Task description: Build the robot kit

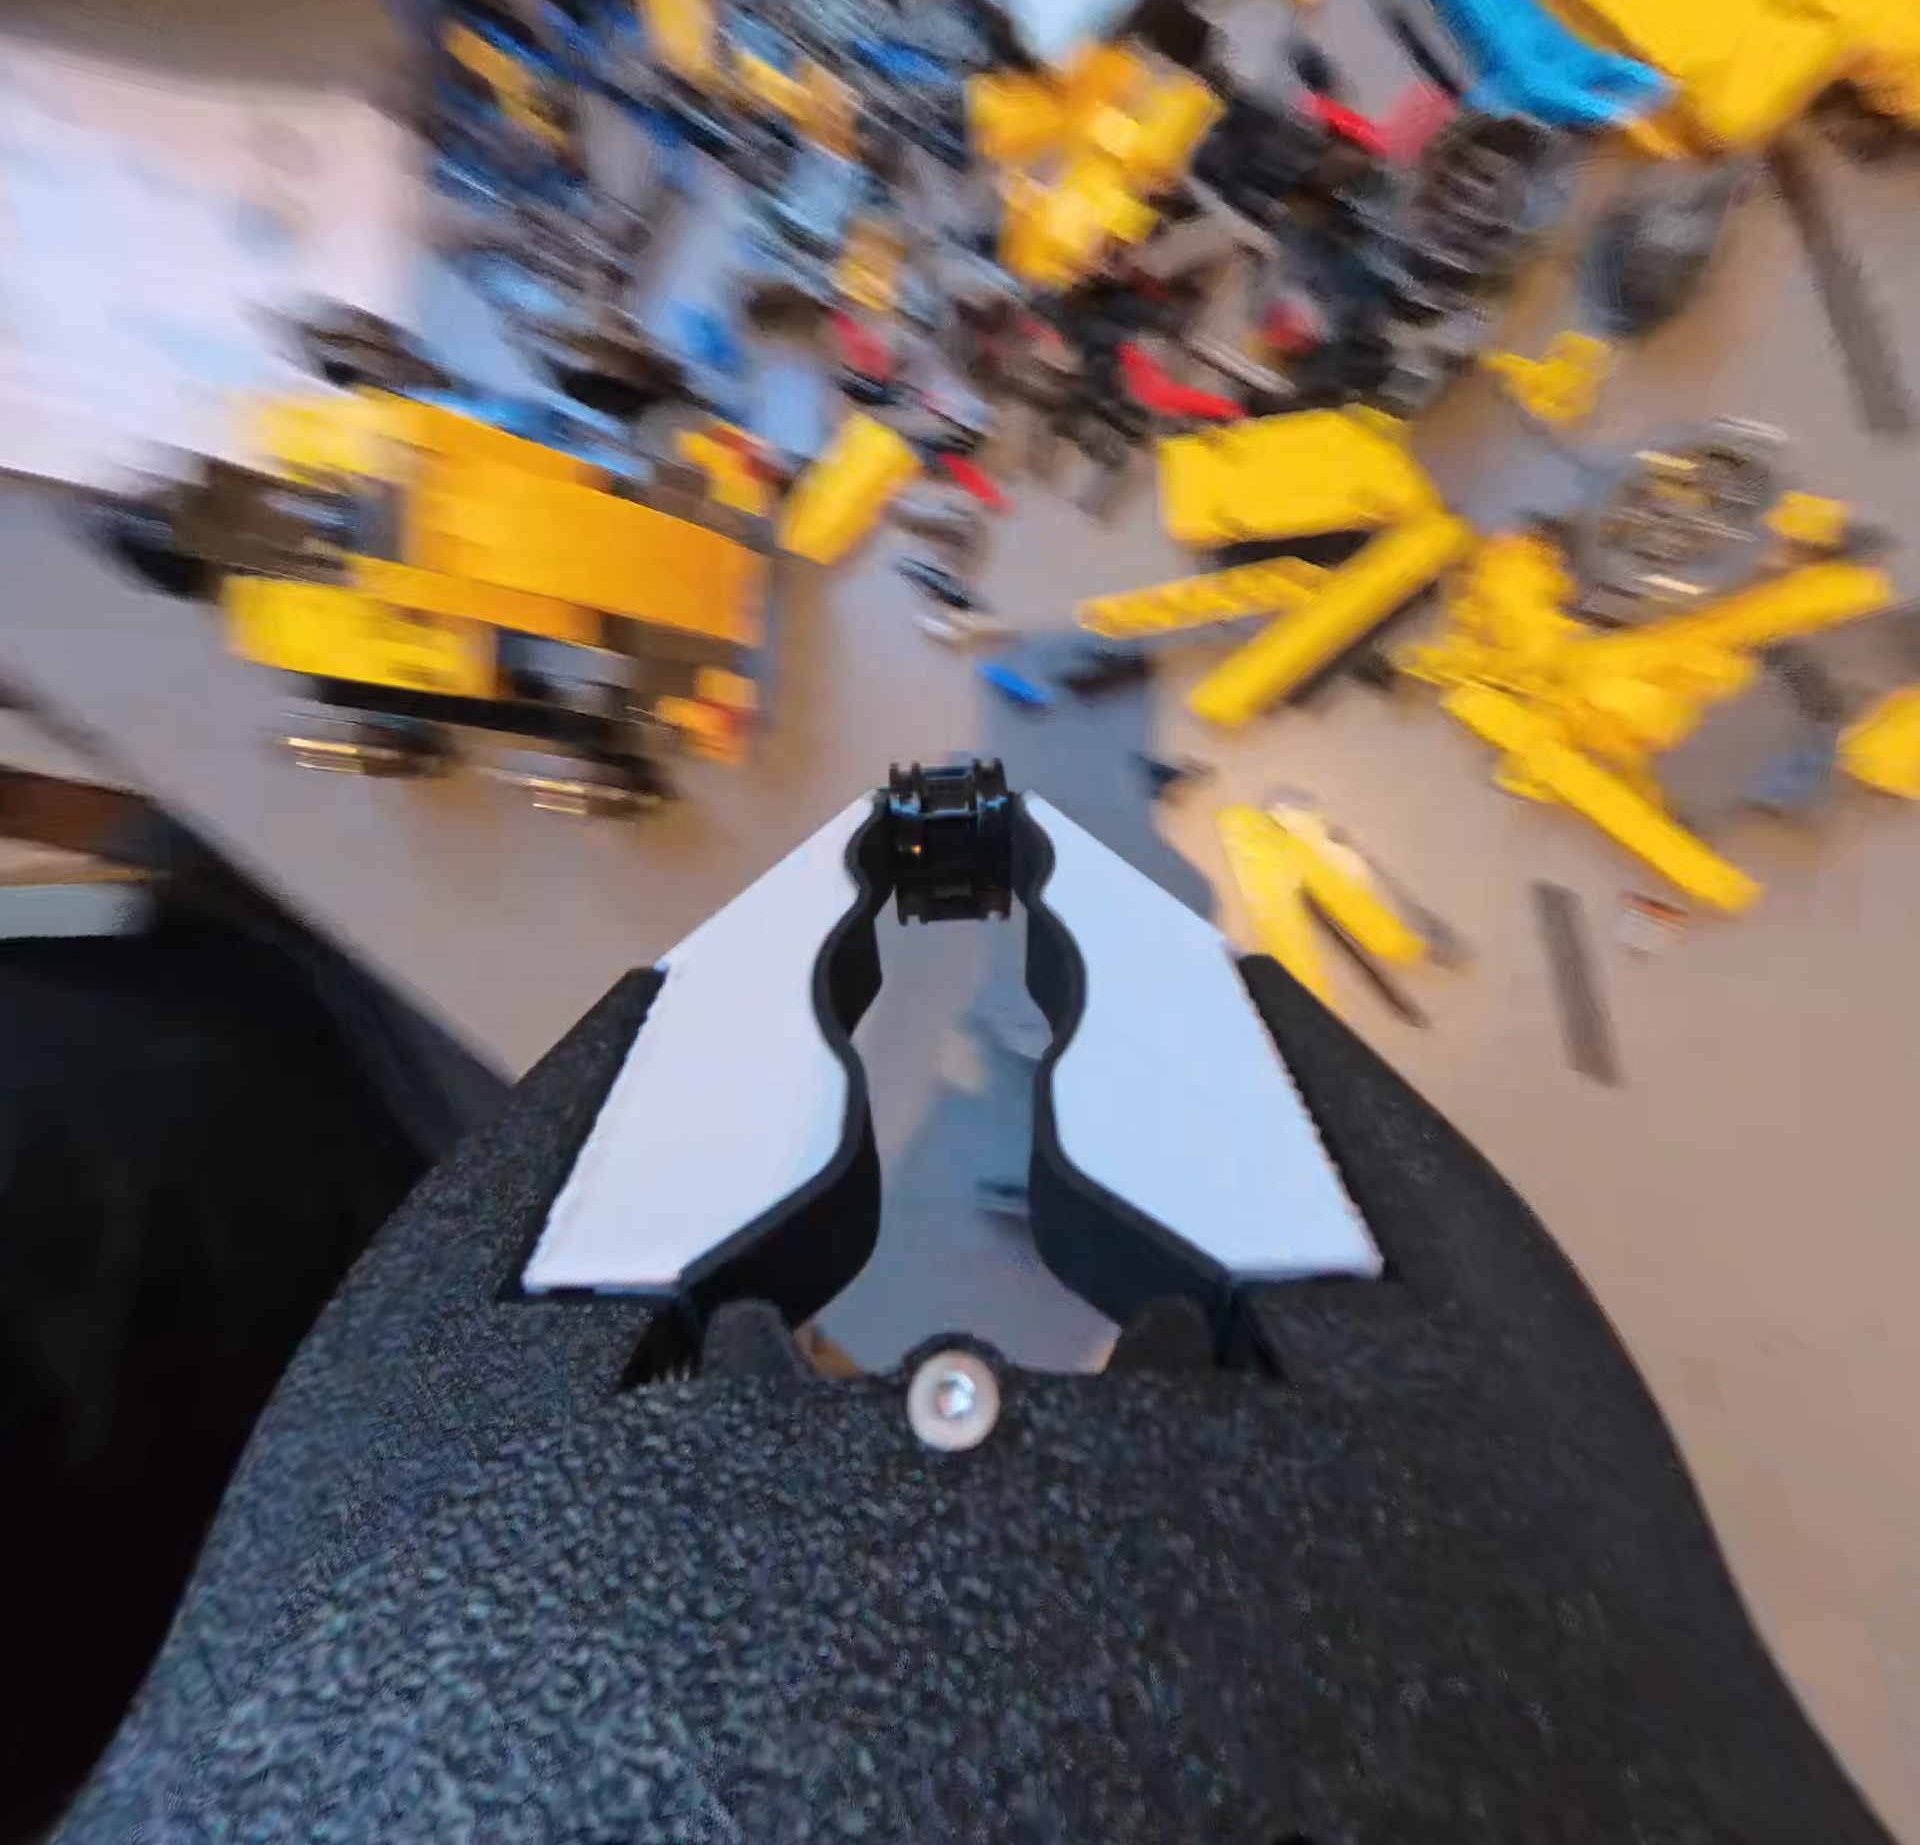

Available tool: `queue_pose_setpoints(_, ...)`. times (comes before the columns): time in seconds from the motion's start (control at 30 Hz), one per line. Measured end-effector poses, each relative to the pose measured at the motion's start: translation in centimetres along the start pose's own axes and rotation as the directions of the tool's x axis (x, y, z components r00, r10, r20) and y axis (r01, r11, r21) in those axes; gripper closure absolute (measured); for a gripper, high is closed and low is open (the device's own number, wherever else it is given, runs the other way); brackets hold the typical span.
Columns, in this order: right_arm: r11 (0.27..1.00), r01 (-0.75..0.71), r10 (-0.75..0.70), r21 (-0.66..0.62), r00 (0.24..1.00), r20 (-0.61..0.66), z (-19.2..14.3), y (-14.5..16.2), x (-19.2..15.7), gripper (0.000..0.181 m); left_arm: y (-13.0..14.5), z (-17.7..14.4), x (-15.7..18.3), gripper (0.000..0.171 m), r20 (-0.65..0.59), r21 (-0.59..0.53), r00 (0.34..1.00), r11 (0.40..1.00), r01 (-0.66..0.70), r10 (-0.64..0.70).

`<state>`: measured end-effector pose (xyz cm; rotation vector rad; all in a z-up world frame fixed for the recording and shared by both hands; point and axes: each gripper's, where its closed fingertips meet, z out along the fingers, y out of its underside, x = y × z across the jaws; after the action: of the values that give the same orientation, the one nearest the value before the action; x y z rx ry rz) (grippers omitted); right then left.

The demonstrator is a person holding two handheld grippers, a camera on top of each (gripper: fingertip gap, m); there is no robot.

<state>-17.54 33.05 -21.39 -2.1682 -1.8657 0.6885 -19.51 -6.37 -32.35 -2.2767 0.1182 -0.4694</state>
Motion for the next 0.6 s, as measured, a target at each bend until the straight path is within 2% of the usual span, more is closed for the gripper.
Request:
queue_pose_setpoints(0.07,0.991,-0.057,0.026,0.118,0.970,0.243,-1.1,-2.2,-6.1,0.160,-1.0,-0.6,-0.2,0.143,0.035,0.045,0.999,0.998,-0.032,0.030)
queue_pose_setpoints(0.13,0.968,-0.069,-0.049,0.240,0.889,0.455,-2.4,-4.0,-13.5,0.160,-2.6,-1.5,-0.5,0.138,0.073,0.131,0.996,0.990,-0.052,0.043)
queue_pose_setpoints(0.2,0.939,-0.051,-0.159,0.340,0.811,0.562,-2.7,-4.8,-20.7,0.159,-4.3,-3.1,-1.3,0.129,0.137,0.236,0.990,0.970,-0.057,0.025)
queue_pose_setpoints(0.3,0.879,0.012,-0.323,0.477,0.749,0.578,0.2,-5.6,-30.6,0.159,-6.4,-6.1,-3.0,0.117,0.297,0.350,0.955,0.930,-0.116,0.008)
queue_pose_setpoints(0.4,0.843,0.091,-0.439,0.530,0.686,0.580,4.8,-5.9,-38.9,0.159,-7.6,-8.9,-3.8,0.116,0.449,0.403,0.894,0.888,-0.221,0.019)
queue_pose_setpoints(0.5,0.819,0.144,-0.495,0.555,0.666,0.557,8.3,-6.3,-42.7,0.160,-6.6,-10.7,-4.8,0.121,0.547,0.387,0.837,0.883,-0.264,0.010)
queue_pose_setpoints(0.6,0.809,0.083,-0.477,0.582,0.672,0.567,9.9,-8.0,-43.3,0.159,-5.0,-12.8,-6.3,0.124,0.578,0.419,0.813,0.880,-0.225,-0.068)
